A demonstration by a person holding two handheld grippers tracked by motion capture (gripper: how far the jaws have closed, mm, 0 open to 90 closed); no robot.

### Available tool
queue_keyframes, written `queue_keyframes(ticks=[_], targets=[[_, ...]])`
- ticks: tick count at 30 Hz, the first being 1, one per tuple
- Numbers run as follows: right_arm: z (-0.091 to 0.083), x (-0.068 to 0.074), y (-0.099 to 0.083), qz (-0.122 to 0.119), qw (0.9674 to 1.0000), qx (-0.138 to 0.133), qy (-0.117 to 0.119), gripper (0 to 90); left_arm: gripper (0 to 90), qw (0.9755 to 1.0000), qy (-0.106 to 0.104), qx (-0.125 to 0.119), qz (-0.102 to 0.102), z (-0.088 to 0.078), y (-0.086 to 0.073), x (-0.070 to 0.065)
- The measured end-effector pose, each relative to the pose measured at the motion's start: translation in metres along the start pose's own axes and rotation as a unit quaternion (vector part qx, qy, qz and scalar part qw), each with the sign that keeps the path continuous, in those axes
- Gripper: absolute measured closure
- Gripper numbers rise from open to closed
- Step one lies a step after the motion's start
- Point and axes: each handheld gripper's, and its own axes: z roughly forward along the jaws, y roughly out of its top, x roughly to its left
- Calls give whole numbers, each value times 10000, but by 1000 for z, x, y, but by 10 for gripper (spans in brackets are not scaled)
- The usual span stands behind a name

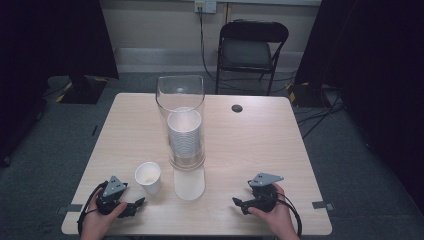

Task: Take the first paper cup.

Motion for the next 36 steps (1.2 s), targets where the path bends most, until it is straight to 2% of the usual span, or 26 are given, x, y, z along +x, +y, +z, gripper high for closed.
queue_keyframes(ticks=[1,5,10,13,21,36], targets=[[0,3,3,20,10000,-46,43,146,140,10000,1,2,3,0,0,0],[5,13,18,-158,9997,-92,175,143,138,10000,-6,-3,-10,0,0,0],[10,23,32,-147,9993,-138,317,144,137,10000,-5,-2,-1,0,0,0],[13,29,41,-254,9986,-176,421,146,138,10000,-4,-3,-3,0,0,0],[18,46,61,-356,9972,-350,556,145,138,10000,-5,0,3,0,0,0],[24,57,83,-494,9948,-495,734,143,136,10000,-14,-3,-7,0,0,0]])
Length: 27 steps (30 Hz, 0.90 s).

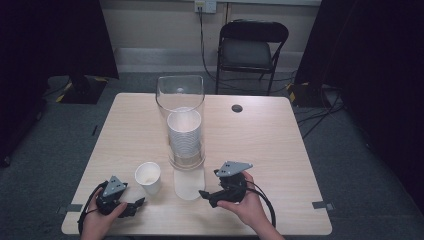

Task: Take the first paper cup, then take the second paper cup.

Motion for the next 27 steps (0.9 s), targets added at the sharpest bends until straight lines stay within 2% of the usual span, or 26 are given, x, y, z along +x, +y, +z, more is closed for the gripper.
queue_keyframes(ticks=[11,15,27], targets=[[7,5,7,-110,9999,20,93,143,136,10000,3,-4,-35,0,0,-1],[7,4,9,-65,9999,-38,85,142,136,10000,6,-3,-24,0,0,-1],[14,10,18,-170,9997,-90,170,143,136,10000,5,-4,-33,0,-1,-1]])
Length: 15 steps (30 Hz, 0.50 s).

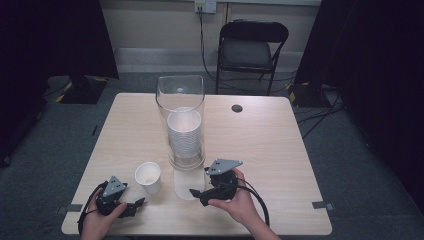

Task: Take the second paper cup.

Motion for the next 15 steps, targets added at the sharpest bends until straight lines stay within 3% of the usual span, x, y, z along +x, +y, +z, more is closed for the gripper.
queue_keyframes(ticks=[15], targets=[[3,1,14,-16,9997,-236,109,143,136,10000,0,11,-6,-1,0,0]])
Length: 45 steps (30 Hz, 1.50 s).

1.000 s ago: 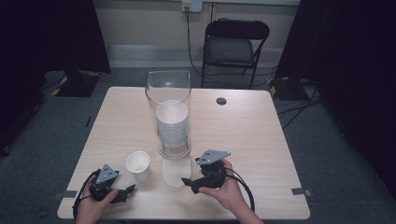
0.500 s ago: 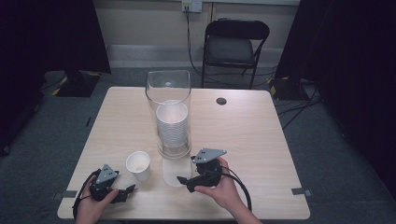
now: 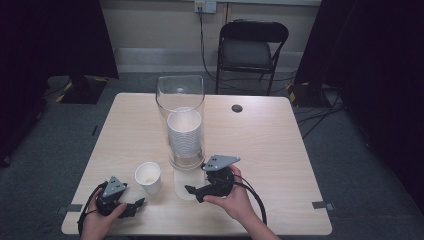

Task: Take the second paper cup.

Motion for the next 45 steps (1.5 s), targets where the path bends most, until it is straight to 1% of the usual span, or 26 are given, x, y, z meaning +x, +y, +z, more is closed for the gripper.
queue_keyframes(ticks=[5,6,8,10,15,18,21,23,28,30,32,33,37,45], targets=[[3,1,4,7,10000,-74,37,142,134,10000,-3,1,1,0,0,0],[4,1,4,17,10000,-61,17,143,134,10000,-3,-12,-16,0,0,0],[6,0,6,23,10000,-87,-42,153,134,10000,-7,8,11,0,0,0],[8,-2,7,84,9998,-139,-103,166,134,10000,-6,8,12,0,0,0],[11,-5,16,113,9986,-412,-312,198,134,10000,-6,9,13,0,0,0],[14,-4,18,239,9977,-535,-328,232,134,10000,-10,5,0,0,0,0],[16,-3,20,159,9970,-583,-481,268,134,10000,-9,8,3,0,0,0],[17,-3,21,110,9964,-627,-559,322,134,10000,-8,7,11,0,0,0],[17,-5,20,-19,9966,-621,-550,341,134,10000,-8,6,8,0,0,0],[18,-4,18,-39,9962,-669,-560,345,134,10000,-16,7,16,0,0,0],[18,-5,17,8,9959,-708,-556,348,134,10000,-11,6,18,0,0,0],[18,-4,17,18,9959,-710,-568,349,134,10000,2,13,63,0,0,1],[18,-3,14,-6,9953,-769,-596,353,134,10000,10,-1,25,0,0,0],[19,-3,14,-42,9949,-746,-678,355,134,10000,8,-5,-12,-1,-1,-1]])
